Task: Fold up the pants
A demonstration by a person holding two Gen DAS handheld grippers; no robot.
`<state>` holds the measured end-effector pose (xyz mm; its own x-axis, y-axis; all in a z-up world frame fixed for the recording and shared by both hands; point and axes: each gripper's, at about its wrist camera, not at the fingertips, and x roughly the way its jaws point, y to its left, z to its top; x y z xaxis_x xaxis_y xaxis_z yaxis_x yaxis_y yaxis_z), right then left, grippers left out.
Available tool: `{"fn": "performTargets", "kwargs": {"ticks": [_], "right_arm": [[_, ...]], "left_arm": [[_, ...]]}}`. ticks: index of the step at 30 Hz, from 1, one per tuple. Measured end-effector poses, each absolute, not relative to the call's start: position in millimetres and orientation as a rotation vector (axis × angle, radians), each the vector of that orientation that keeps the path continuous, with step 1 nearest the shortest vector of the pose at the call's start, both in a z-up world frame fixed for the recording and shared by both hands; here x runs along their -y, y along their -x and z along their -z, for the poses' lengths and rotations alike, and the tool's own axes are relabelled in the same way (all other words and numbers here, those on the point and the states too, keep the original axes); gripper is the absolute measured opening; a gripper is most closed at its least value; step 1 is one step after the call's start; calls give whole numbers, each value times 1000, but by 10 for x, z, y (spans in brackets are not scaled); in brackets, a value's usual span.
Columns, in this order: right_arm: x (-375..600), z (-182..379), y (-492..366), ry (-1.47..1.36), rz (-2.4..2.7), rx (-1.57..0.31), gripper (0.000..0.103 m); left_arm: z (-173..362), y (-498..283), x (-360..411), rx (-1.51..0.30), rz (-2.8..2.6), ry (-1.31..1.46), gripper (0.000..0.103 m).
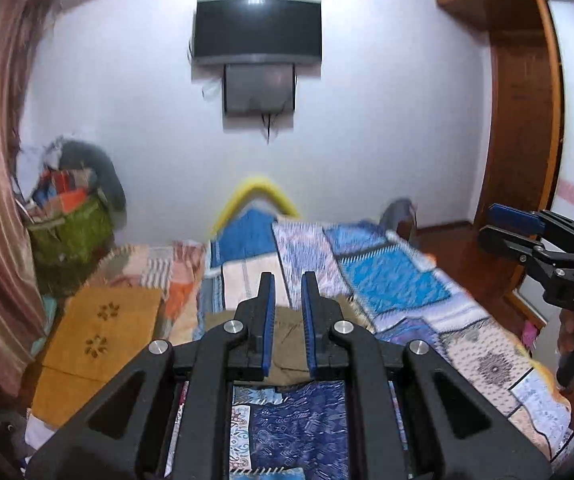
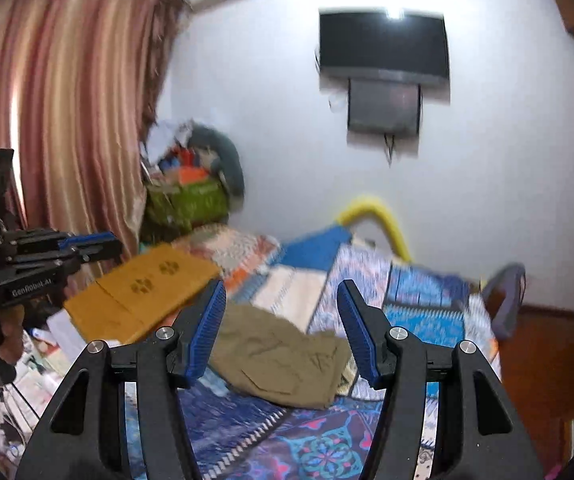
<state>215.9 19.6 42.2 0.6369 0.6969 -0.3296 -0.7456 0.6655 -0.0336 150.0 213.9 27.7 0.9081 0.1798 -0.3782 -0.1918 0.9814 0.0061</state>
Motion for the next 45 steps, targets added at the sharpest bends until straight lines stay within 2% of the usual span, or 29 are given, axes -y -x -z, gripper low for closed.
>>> {"fn": "performTargets", "kwargs": {"ticks": [11, 13, 15, 19, 21, 22, 24, 28, 30, 32, 45], "right_arm": [[299, -679, -1124, 53, -888, -153, 54], [316, -651, -999, 54, -886, -145, 54], [318, -603, -892, 49, -881, -133, 54], [333, -544, -844, 28, -886, -146, 55], [365, -537, -814, 15, -876, -149, 61], [374, -533, -801, 10, -869, -147, 66], [392, -546, -756, 7, -853, -138, 69], [440, -559, -707, -30, -830, -132, 86], [456, -557, -654, -25, -804, -118, 90], [467, -560, -614, -15, -775, -104, 103], [578, -503, -540, -26, -744, -104, 103]], "left_arm": [[-582, -224, -1423, -165, -192, -20, 14], [-566, -100, -1345, -150, -185, -17, 23], [-547, 23, -1284, -135, -182, -7, 41], [-506, 237, -1183, -112, -202, -13, 63], [-498, 331, -1123, -95, -223, -29, 78], [-495, 377, -1091, -84, -237, -37, 81], [-486, 448, -1062, -74, -243, -44, 89], [-466, 517, -1061, -69, -236, -34, 96], [-444, 535, -1072, -64, -241, -26, 103], [-419, 547, -1078, -69, -239, -15, 103], [-324, 486, -1107, -101, -238, 1, 103]]}}
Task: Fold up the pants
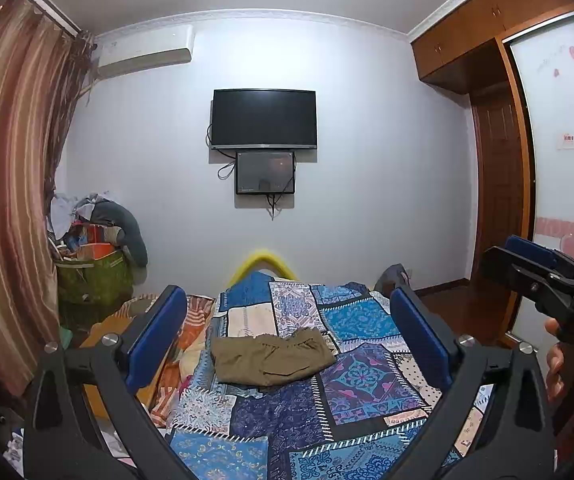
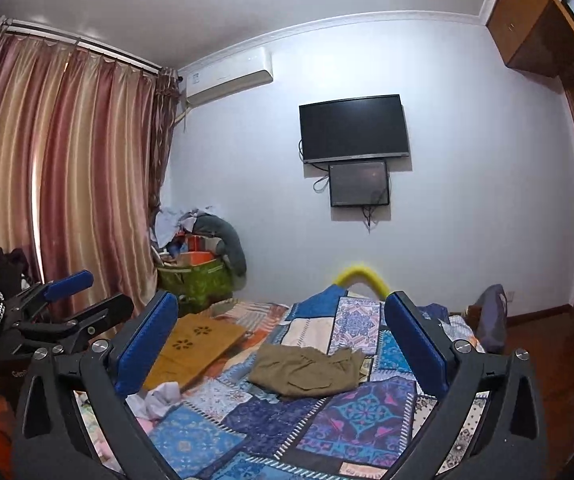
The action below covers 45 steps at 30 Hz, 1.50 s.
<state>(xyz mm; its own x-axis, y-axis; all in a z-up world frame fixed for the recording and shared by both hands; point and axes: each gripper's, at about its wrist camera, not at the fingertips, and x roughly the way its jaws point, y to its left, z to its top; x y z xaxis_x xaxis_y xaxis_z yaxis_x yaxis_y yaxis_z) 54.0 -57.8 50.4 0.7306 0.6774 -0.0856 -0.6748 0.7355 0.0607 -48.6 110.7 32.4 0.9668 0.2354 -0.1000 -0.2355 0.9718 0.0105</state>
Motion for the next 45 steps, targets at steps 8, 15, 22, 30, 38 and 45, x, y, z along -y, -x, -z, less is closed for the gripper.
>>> {"fn": "performTargets", "kwargs": {"ticks": [8, 15, 22, 30, 38, 45], "right_arm": [[600, -453, -532, -40, -737, -120, 103], [607, -448, -527, -33, -724, -134, 103], [624, -463, -543, -41, -716, -143, 103], [630, -468, -537, -42, -715, -145, 103], [657, -463, -549, -51, -712, -151, 103], [664, -446, -545, -49, -711, -153, 103]], "left_arm": [[-292, 442, -1125, -117, -223, 19, 103], [-258, 388, -1129, -133, -221, 23, 103], [-251, 362, -1133, -140, -212, 28, 103], [-252, 348, -1120, -142, -206, 34, 103], [-251, 339, -1095, -148, -194, 29, 103], [-247, 339, -1079, -149, -189, 23, 103]]}}
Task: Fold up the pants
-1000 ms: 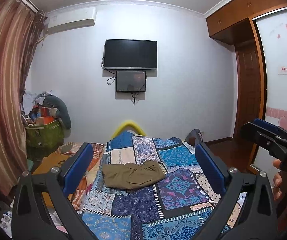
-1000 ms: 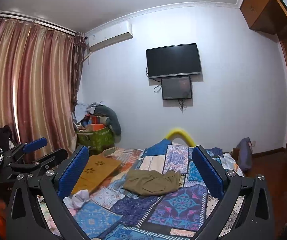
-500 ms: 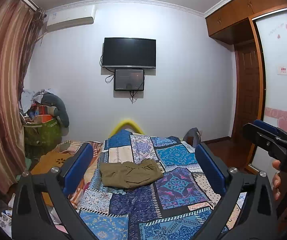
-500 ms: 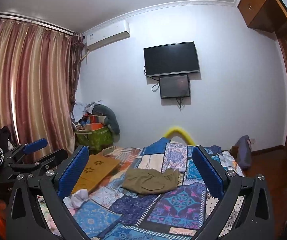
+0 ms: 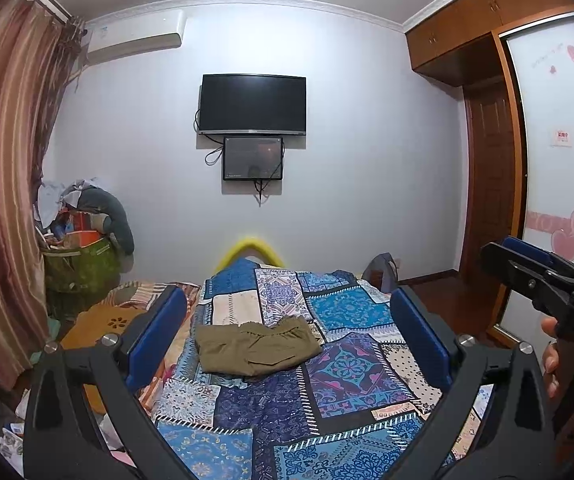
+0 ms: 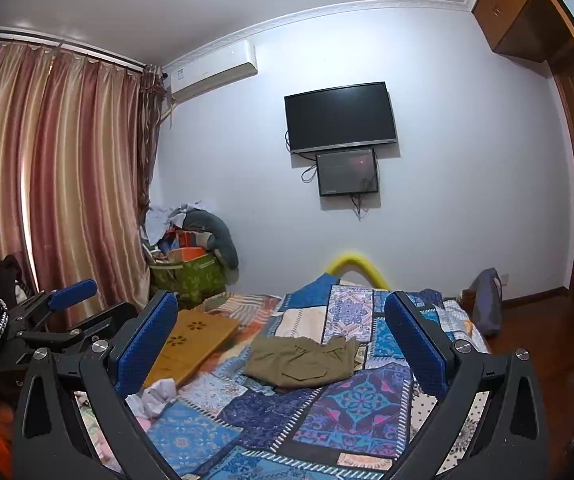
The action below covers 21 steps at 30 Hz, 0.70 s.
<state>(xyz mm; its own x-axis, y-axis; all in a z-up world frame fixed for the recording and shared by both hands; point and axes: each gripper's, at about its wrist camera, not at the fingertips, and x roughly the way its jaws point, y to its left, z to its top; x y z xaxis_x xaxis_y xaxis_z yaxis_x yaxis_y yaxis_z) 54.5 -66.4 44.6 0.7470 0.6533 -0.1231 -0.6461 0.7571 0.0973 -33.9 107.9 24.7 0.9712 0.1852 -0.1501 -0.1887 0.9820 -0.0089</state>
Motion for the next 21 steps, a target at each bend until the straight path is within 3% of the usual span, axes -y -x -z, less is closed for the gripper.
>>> {"fn": "performTargets", "kwargs": {"ticks": [21], "right_arm": [[658, -419, -572, -55, -715, -168, 103]], "left_arm": [[-254, 339, -1077, -158, -171, 33, 103]]}}
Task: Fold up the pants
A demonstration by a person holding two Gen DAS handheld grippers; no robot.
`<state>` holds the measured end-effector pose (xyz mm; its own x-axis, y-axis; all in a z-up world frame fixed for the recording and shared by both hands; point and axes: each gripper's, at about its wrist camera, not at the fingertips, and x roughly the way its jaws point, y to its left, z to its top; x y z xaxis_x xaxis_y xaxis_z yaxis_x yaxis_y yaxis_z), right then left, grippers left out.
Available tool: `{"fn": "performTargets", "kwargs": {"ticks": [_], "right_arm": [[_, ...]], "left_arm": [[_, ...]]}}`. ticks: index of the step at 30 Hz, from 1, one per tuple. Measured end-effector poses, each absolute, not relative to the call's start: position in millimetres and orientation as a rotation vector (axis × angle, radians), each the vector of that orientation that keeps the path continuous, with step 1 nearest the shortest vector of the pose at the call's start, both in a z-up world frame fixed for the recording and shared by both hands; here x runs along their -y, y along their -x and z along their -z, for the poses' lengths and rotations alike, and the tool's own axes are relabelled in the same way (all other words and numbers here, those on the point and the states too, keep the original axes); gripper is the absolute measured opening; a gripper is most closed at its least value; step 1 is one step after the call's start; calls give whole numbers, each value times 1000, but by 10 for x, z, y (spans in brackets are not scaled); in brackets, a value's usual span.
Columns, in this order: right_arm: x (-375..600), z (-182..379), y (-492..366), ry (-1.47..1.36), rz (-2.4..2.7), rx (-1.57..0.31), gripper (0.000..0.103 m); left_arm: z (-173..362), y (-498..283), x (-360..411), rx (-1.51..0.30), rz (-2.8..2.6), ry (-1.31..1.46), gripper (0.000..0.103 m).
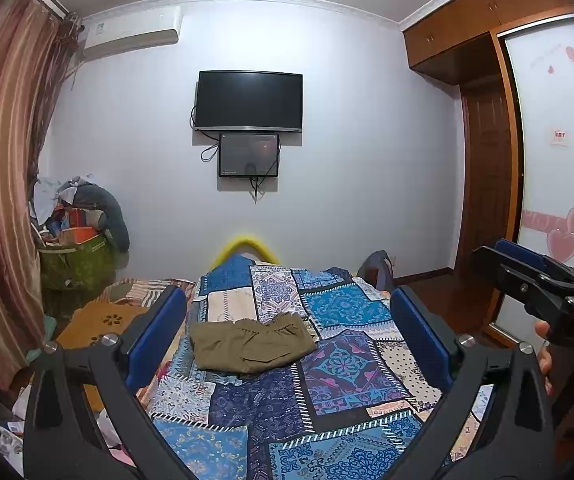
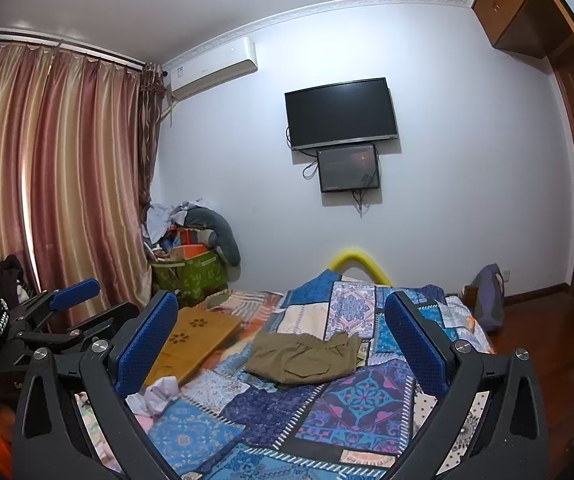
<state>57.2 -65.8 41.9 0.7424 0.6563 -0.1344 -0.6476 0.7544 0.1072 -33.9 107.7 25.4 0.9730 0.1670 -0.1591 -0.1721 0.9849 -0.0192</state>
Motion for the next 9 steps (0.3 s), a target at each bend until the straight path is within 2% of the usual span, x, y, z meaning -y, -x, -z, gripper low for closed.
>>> {"fn": "performTargets", "kwargs": {"ticks": [9], "right_arm": [[653, -397, -578, -58, -717, -177, 103]], "left_arm": [[-264, 349, -1075, -158, -163, 31, 103]]}}
